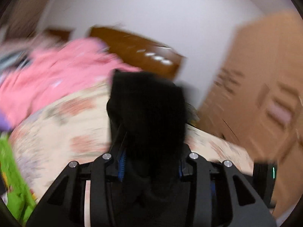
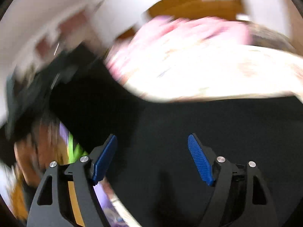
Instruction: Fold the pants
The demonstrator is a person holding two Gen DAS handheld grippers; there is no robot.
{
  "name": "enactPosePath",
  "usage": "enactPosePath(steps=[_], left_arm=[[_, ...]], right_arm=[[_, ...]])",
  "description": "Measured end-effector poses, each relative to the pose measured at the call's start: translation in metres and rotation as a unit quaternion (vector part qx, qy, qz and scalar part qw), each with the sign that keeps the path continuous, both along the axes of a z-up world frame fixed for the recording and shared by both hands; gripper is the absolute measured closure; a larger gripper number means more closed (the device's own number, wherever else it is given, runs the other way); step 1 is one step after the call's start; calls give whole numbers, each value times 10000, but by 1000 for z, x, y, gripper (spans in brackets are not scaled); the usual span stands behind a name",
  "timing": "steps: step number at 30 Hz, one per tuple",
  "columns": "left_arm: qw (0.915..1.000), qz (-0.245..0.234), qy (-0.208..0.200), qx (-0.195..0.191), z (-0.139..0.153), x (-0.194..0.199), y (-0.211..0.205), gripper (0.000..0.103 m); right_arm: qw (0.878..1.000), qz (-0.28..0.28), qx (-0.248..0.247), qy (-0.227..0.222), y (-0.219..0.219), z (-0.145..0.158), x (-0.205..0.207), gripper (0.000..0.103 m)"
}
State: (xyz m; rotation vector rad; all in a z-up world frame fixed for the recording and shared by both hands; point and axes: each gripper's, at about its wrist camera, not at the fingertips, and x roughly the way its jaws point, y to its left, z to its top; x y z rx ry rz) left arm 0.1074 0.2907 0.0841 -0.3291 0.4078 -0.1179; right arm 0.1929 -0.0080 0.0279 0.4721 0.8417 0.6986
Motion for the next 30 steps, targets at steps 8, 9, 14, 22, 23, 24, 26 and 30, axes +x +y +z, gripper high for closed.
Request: enactPosePath(steps=[8,9,14,22,23,24,26,30], left_arm=[[9626,-1794,745,1890,-85,12,-238,67],[9506,-2024,1027,2117,-108,13,-259,66],[9294,-2305,721,2792,-125,-17,-279,18],[9646,-1397,64,2235,-90,-71,-179,2],[9687,-1148,128,2196,-91,-72,-162,2],[9727,-836,256,2151,-98,-71,-142,2],[9766,-450,503,2043,-107,-75,-115,2],[9784,-265,692,1930,-117,-83,-89,2]], right_arm=[[9755,-1456,1394,876,-179,-50,-39,25],[9745,-1487,1389,942,-187,-54,-44,25],[9788,-1319,1285,897,-181,-51,-51,25],[9898,-263,746,1187,-114,-44,-56,25],[9897,-191,728,1219,-106,-44,-55,25],[9897,-150,670,1253,-100,-43,-53,25],[9903,33,512,1291,-82,-43,-47,25],[9907,242,415,1271,-49,-41,-33,28]])
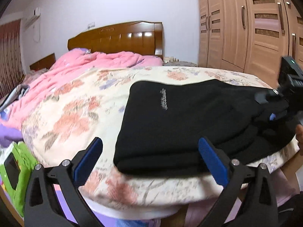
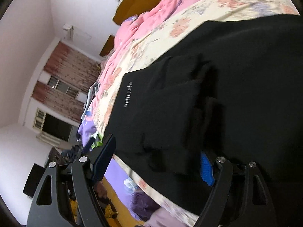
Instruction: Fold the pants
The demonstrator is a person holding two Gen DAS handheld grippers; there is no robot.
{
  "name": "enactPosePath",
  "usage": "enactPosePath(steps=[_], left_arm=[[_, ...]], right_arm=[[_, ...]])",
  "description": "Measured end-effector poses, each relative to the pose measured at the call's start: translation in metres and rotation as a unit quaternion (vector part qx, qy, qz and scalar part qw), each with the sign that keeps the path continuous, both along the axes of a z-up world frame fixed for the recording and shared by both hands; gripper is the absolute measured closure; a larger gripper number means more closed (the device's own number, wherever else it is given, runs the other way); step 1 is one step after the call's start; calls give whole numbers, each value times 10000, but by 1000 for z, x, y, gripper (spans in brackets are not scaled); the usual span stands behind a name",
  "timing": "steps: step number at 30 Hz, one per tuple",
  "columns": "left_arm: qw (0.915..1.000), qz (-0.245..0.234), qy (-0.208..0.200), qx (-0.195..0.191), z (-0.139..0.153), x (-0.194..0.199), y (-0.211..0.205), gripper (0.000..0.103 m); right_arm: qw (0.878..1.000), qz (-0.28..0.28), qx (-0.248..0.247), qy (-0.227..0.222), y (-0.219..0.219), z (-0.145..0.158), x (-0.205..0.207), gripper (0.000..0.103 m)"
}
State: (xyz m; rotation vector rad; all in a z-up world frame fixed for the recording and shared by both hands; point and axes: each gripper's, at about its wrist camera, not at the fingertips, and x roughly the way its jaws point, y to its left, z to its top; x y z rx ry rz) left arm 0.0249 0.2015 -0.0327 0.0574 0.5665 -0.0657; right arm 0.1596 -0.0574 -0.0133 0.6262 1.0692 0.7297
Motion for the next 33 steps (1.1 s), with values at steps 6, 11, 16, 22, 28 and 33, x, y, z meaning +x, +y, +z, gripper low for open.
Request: enactPosePath(steps=[6,11,16,22,28,33], left_arm=[[9997,-126,63,214,-7,1,-1,2],[9997,54,193,127,-11,2,0,2],[9979,276,368,463,-13,21,-1,2],[9913,1270,303,187,-7,48,30,1],[9896,1303,587,158,-23,58,28,1],[9873,1424,686,137,-27,57,28,1]], right_arm=[[9985,-414,182,-312,6,5,12,83],[9876,-240,31,-1548,26,72,-3,85],[9754,20,152,-2197,45,124,-5,85],[9687,-218,-69,-2471,-5,116,-27,86],[9925,-670,-482,-901,-48,-22,-9,86],[9915,-654,-254,-1096,-56,-19,-14,86]])
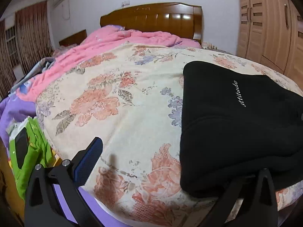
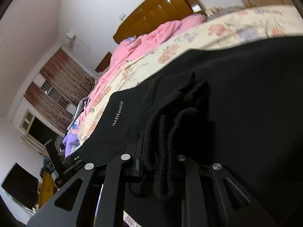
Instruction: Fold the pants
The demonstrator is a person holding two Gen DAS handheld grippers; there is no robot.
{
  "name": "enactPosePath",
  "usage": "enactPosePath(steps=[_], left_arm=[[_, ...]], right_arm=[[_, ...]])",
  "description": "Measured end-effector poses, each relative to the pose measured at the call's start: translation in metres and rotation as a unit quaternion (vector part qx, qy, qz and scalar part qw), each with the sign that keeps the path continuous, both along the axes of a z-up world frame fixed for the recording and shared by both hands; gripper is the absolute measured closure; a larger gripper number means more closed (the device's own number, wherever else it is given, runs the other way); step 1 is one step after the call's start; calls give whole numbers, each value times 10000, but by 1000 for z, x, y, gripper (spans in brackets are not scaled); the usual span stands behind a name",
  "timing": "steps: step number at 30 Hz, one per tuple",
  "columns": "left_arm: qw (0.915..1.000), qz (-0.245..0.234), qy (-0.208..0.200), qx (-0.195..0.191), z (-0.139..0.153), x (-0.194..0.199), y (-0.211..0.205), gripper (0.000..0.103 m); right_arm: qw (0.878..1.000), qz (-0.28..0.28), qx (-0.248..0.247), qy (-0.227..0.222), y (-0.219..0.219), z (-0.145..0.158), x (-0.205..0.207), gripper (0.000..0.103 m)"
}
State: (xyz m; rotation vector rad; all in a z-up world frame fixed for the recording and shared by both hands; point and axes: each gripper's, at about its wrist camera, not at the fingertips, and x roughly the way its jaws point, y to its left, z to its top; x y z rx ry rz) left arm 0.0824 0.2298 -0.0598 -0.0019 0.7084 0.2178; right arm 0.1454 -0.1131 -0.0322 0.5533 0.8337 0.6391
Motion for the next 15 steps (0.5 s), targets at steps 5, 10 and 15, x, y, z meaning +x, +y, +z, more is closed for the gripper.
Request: enactPosePath(steps=[5,10,15], left_arm=[[9999,55,47,131,2,-1,-3,1],[9999,68,15,-91,-4,-2,4,1],[9950,182,-556,-812,11,-19,21,2]], right_arm=[[9998,105,-27,-137,6,2,-2,86],[9998,125,-24,157,8,-10,2,86],[9988,333,154,-339,22,26,-8,86]])
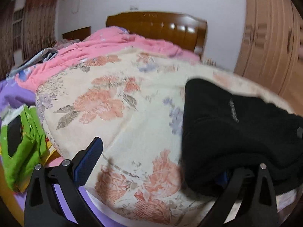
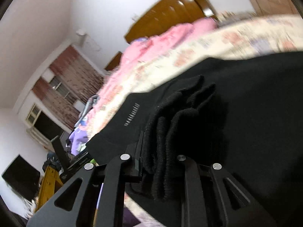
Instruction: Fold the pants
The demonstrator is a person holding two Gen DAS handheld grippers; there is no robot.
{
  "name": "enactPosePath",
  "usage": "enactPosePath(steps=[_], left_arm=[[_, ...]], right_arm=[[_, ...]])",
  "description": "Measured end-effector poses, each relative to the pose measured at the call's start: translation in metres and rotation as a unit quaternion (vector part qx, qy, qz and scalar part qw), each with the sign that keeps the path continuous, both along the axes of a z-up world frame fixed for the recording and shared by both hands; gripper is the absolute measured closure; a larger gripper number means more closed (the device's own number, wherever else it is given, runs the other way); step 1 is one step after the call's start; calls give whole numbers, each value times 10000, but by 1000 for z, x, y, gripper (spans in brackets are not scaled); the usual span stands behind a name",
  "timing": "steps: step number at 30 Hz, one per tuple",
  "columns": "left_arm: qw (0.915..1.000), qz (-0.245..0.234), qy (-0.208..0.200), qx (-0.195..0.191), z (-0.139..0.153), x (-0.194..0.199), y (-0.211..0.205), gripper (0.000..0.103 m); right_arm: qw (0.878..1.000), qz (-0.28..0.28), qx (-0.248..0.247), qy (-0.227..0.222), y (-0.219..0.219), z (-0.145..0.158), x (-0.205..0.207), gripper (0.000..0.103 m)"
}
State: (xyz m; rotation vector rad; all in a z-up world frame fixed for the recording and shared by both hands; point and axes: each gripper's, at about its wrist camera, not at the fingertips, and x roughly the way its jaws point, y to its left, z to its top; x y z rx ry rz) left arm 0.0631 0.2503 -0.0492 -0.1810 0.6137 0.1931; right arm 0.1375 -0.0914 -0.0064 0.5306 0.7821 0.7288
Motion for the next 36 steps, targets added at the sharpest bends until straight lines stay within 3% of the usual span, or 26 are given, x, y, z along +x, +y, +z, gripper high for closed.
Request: enactPosePath(steps=[2,4,5,9,10,13,15,17,19,21,22,25,27,29,31,33,36], left_arm=[[9995,73,82,-284,-3,2,7,2],[9994,28,348,-54,-12,7,4,2],[9990,7,420,148,-15,7,0,1],[9974,-240,524,423,-15,-1,-4,1],[9961,-343,557,594,-12,-5,-6,1],[9874,-617,667,1298,1,-25,-15,1],[9840,-624,565,1569,18,-46,-17,1],[9874,-610,220,1444,45,-63,-15,2],[9913,-746,-265,1047,76,-64,-19,2],[9898,-1192,-492,606,96,-43,-37,2],[9865,-1514,-368,503,97,-21,-55,2],[9796,-1854,144,757,75,35,-99,2],[9758,-1755,780,1041,46,71,-119,2],[9732,-1614,1156,1160,22,84,-124,2],[9698,-1638,1415,1125,3,83,-121,1],[9740,-1682,1200,926,-2,71,-113,1],[9724,-1719,1312,881,-3,73,-108,1]], right_arm=[[9997,7,-225,113,6,-9,4,86],[9974,-104,-505,500,5,-37,11,86],[9981,-130,-288,535,0,-43,11,87],[9969,-124,-523,577,-1,-33,8,86],[9964,-131,-604,587,-1,-30,5,85],[9919,-403,-1040,606,-11,-19,-3,61],[9813,-1048,-1611,65,-26,4,-16,61],[9716,-1198,-1946,-611,-25,29,-26,61],[9722,-950,-1928,-931,-11,44,-27,61],[9691,-529,-2124,-1135,23,47,-22,61],[9657,-411,-2276,-1180,36,45,-20,61],[9507,-10,-2881,-1148,79,26,-12,61],[9380,231,-3285,-1081,94,9,-14,61],[9274,370,-3535,-1169,91,-10,-24,59],[9280,355,-3440,-1384,82,-16,-34,52],[9383,362,-3156,-1368,72,-22,-35,47],[9400,416,-3118,-1322,73,-18,-36,45]])
